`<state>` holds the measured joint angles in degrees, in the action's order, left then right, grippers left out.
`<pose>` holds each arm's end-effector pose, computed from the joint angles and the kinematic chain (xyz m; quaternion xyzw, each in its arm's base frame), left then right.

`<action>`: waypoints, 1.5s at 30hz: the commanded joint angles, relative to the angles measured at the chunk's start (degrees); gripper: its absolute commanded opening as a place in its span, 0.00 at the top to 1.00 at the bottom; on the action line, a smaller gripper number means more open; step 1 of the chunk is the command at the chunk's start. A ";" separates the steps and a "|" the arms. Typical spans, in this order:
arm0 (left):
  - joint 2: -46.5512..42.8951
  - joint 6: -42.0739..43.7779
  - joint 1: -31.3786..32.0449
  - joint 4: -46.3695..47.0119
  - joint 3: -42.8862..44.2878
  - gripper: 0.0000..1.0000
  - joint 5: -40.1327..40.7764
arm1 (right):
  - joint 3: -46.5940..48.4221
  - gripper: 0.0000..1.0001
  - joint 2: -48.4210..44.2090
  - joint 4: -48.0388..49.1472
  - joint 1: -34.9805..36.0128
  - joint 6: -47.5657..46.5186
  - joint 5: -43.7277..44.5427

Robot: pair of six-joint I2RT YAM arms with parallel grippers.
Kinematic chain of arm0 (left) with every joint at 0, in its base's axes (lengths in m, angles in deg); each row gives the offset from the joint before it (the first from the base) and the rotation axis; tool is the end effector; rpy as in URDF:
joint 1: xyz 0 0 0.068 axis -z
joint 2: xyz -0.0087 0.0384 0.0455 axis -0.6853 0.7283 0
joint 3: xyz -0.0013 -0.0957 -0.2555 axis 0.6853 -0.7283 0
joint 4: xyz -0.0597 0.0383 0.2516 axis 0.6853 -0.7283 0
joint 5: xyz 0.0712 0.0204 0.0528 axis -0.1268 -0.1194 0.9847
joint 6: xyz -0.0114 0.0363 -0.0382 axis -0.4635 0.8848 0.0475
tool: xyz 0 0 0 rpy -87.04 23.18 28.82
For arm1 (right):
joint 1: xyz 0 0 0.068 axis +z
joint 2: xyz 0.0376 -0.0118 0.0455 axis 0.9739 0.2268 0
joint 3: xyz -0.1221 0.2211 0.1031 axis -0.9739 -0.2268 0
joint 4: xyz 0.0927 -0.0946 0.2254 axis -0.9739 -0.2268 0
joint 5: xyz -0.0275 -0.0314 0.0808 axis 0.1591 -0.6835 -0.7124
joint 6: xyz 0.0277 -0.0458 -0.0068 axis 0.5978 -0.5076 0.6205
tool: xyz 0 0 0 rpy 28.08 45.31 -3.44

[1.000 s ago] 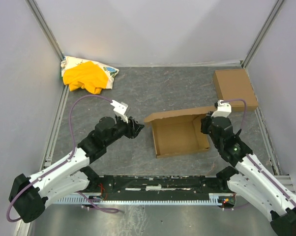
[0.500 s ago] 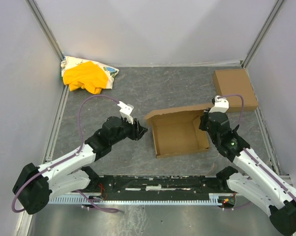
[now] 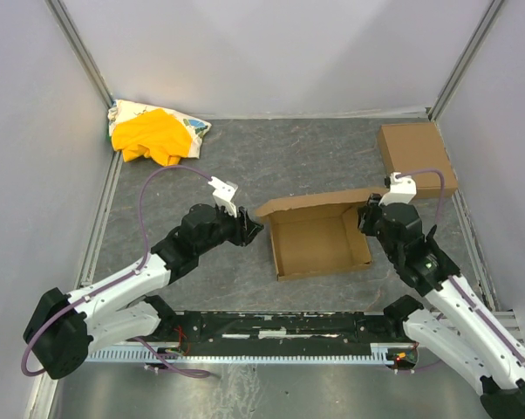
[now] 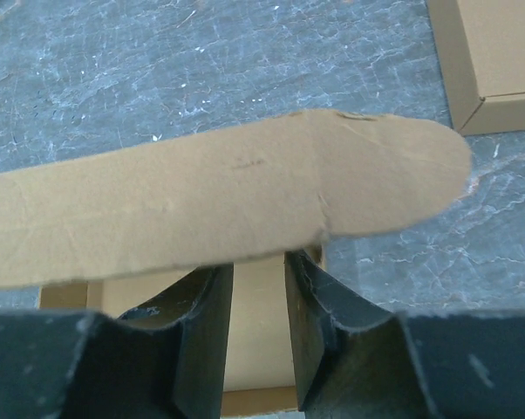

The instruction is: Fold the paper box

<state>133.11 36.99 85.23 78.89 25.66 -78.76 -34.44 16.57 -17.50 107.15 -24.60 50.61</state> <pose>0.1676 -0.1545 0.2429 0.1766 0.7920 -0.3289 0.4831 0.1455 0.0690 0.2921 0.0703 0.8259 0.1017 0.5501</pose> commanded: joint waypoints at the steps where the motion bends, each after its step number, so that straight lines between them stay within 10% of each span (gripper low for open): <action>1: -0.79 0.98 0.21 2.93 2.44 0.51 0.27 | 1.06 0.62 -3.88 -4.71 0.07 -1.83 1.25; 31: -3.08 1.68 0.21 1.27 2.67 0.51 0.52 | 9.73 0.53 -10.60 -14.23 0.09 -0.12 -2.98; 45: -4.82 2.14 0.20 0.39 2.11 0.51 1.26 | 23.32 0.35 -2.36 -28.70 0.13 21.11 -5.41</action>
<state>130.35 37.03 85.23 78.65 25.73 -78.69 -11.14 11.19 -43.09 107.15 -14.00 45.36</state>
